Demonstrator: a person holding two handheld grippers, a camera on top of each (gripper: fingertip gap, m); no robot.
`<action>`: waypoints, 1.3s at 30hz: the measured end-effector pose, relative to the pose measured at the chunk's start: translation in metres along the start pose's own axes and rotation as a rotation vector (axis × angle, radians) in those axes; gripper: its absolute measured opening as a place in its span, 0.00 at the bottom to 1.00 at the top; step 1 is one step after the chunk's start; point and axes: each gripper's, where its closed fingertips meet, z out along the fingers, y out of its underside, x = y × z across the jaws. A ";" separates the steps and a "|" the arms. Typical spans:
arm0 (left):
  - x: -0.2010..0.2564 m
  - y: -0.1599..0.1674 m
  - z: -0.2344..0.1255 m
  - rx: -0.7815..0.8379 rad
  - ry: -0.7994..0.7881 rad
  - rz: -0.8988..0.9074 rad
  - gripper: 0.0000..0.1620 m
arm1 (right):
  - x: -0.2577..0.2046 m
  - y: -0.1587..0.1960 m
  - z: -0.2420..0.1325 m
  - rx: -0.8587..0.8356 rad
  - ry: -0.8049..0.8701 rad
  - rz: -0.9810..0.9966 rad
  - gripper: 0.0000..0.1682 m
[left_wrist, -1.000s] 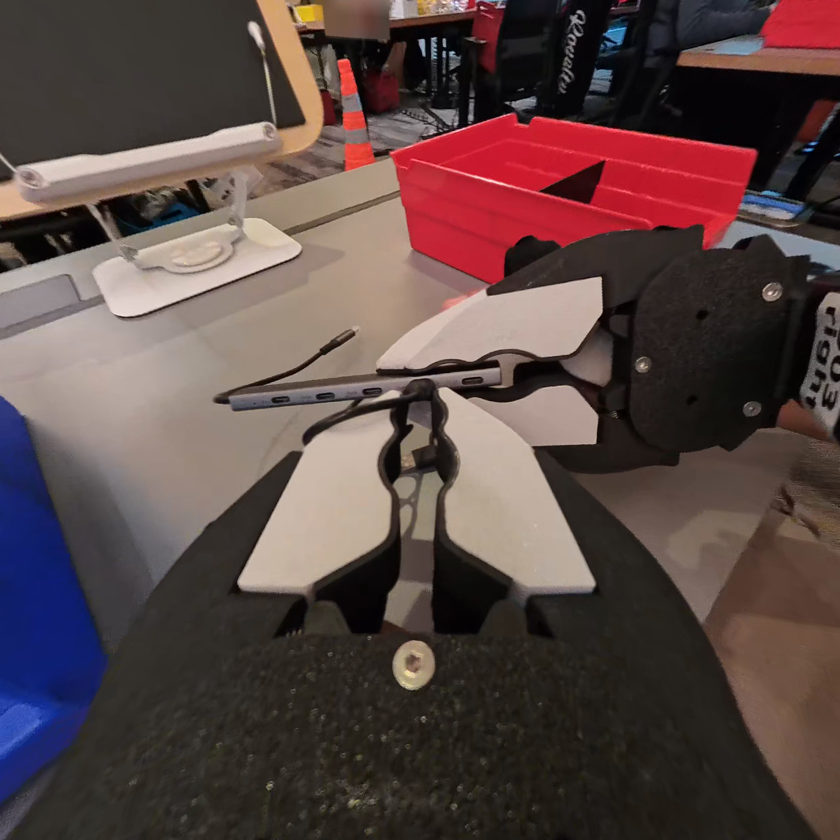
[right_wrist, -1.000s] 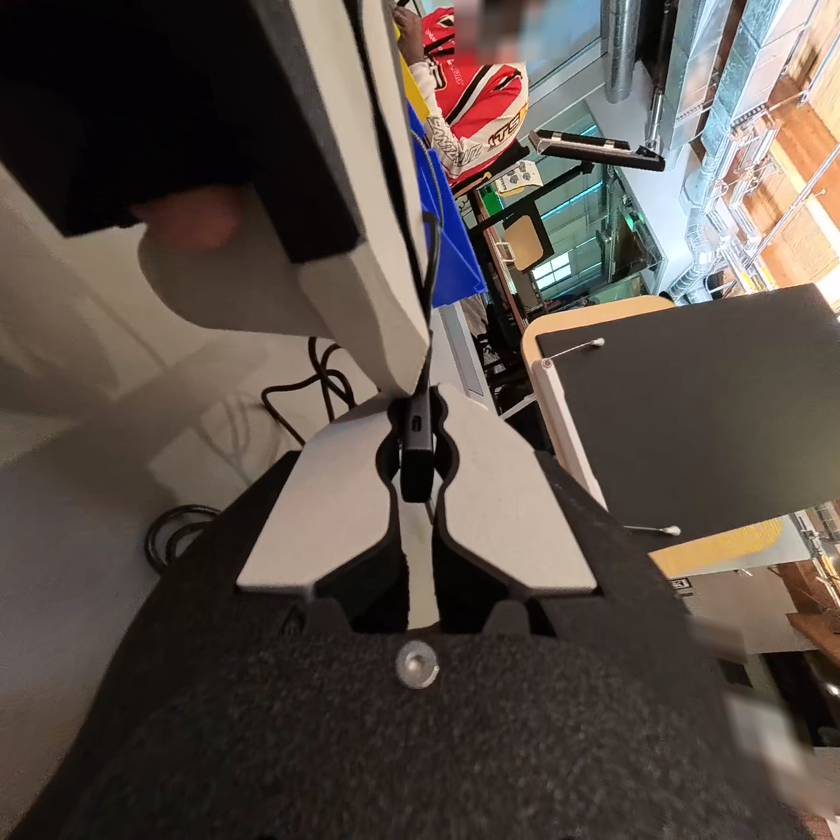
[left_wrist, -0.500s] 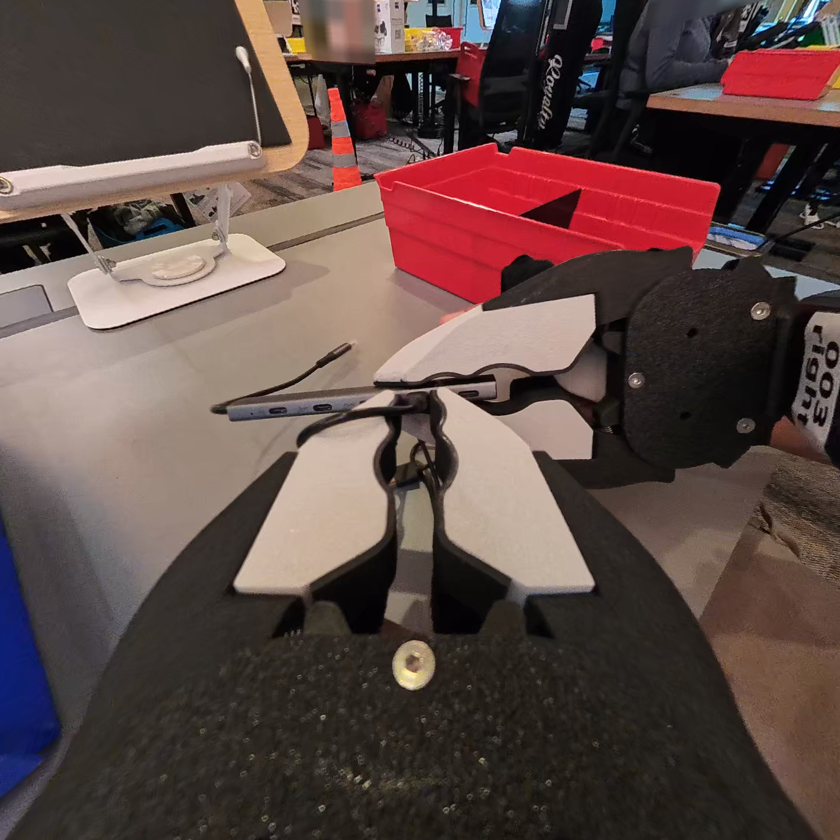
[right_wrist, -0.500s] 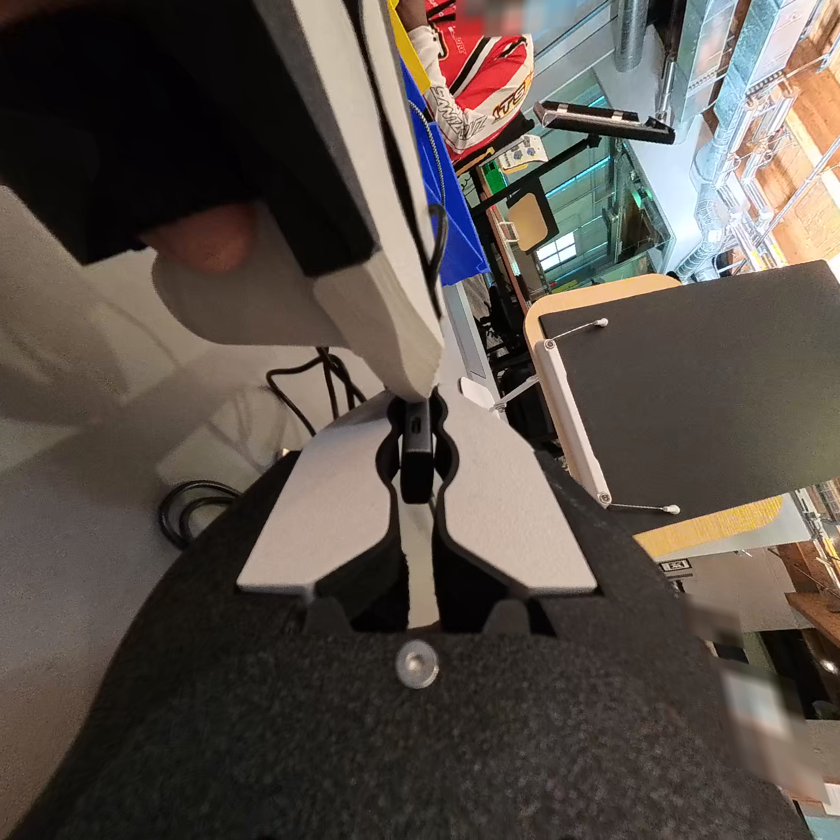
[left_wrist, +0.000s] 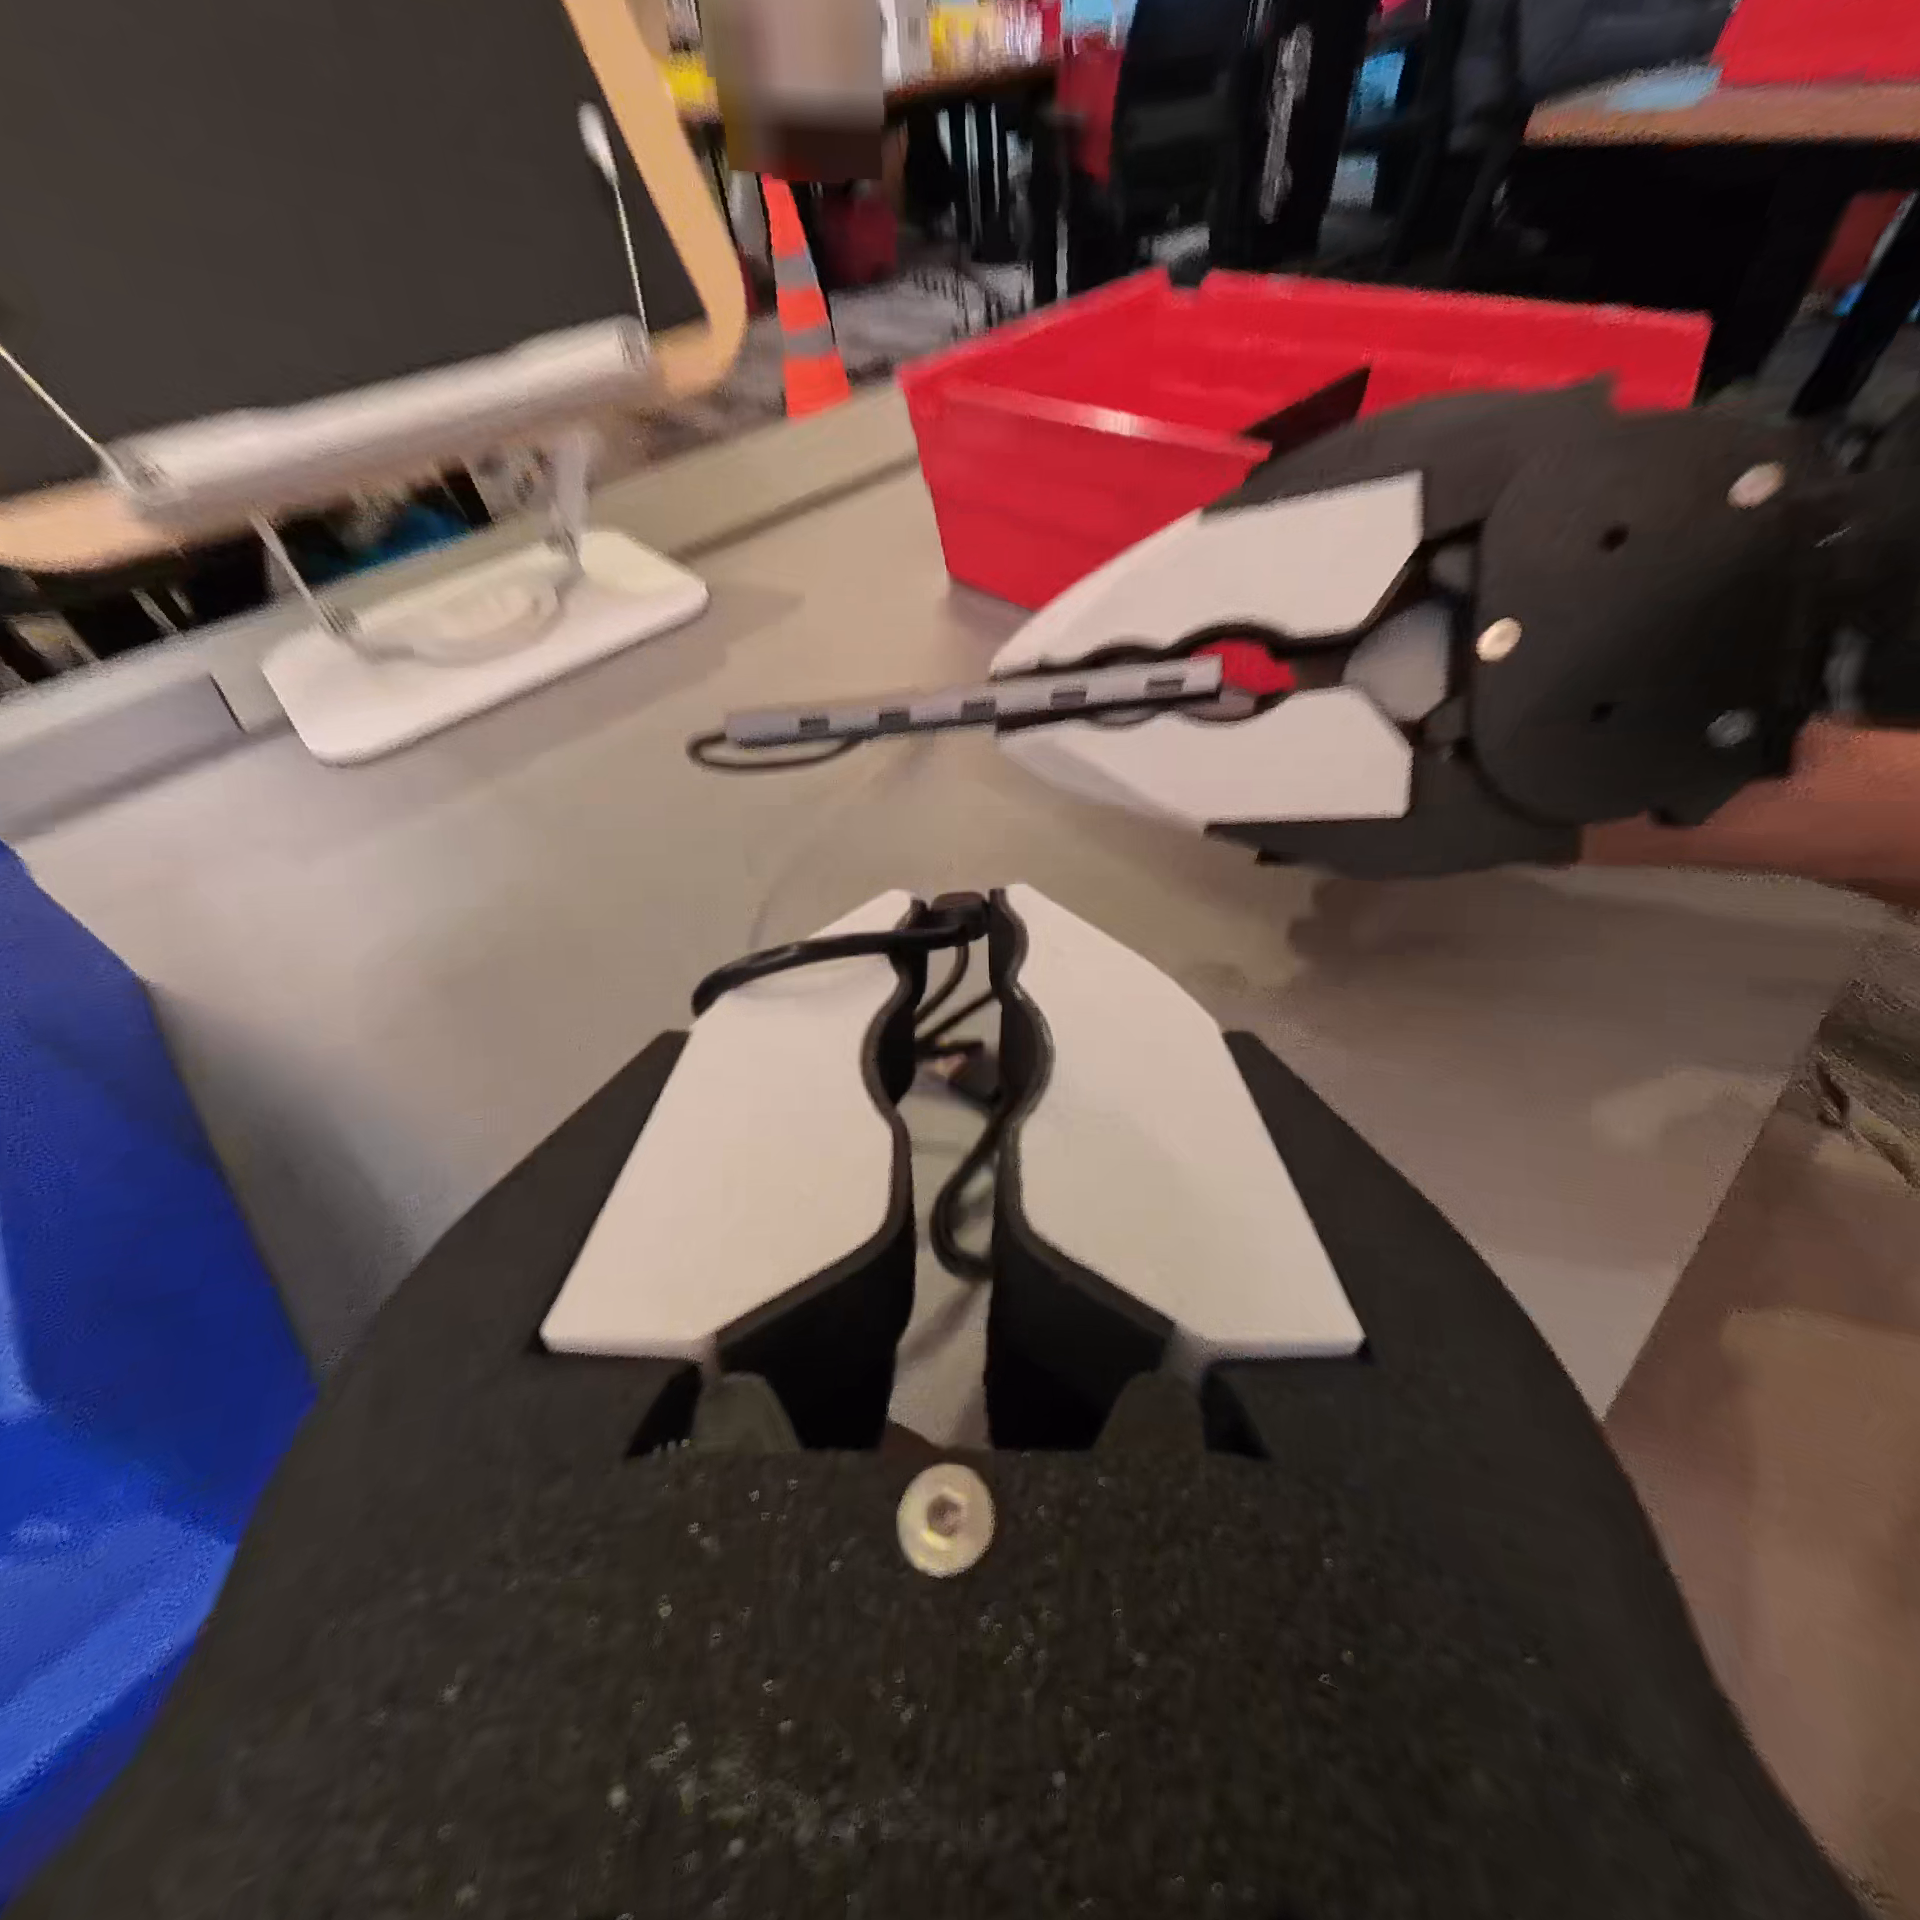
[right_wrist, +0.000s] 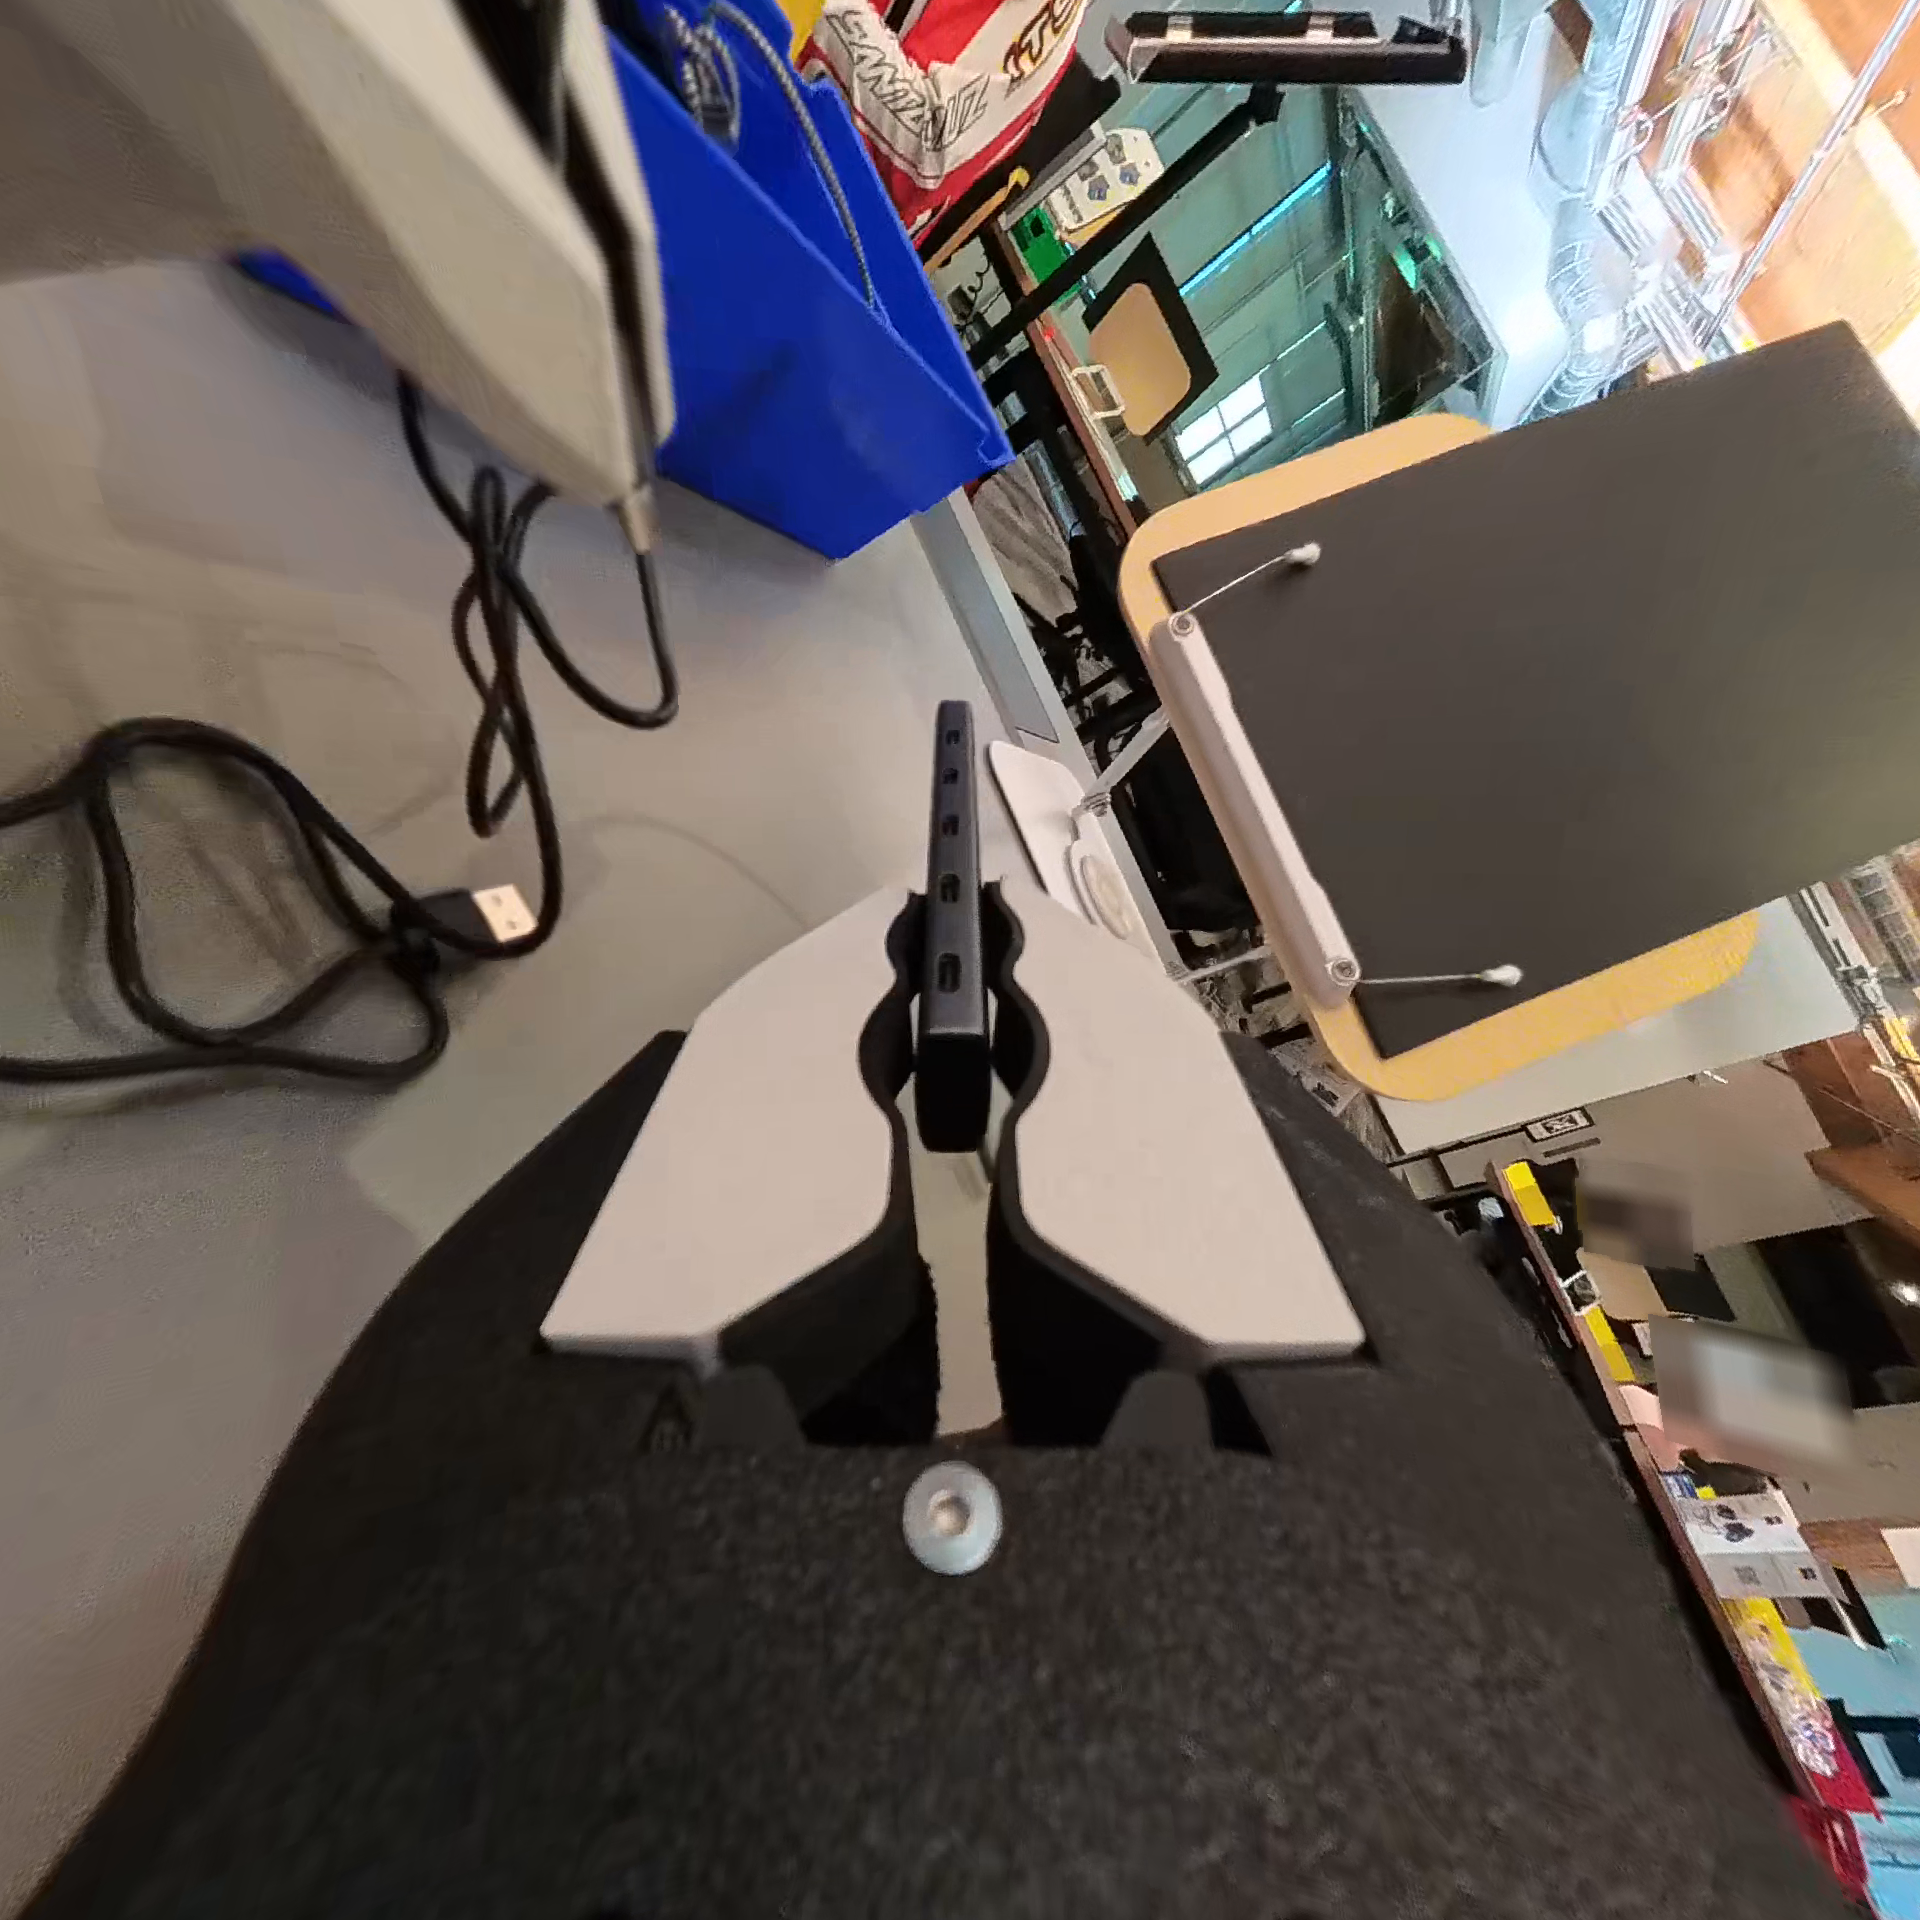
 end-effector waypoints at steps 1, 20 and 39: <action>0.000 0.009 0.003 -0.040 0.008 -0.019 0.06 | 0.000 0.003 -0.002 -0.004 0.004 0.003 0.06; 0.009 0.051 -0.011 -0.192 0.061 -0.071 0.06 | 0.275 0.099 -0.091 -0.287 0.053 0.480 0.06; 0.028 0.071 -0.009 -0.281 0.159 -0.141 0.06 | 0.181 0.211 -0.054 -0.767 -0.334 0.839 0.39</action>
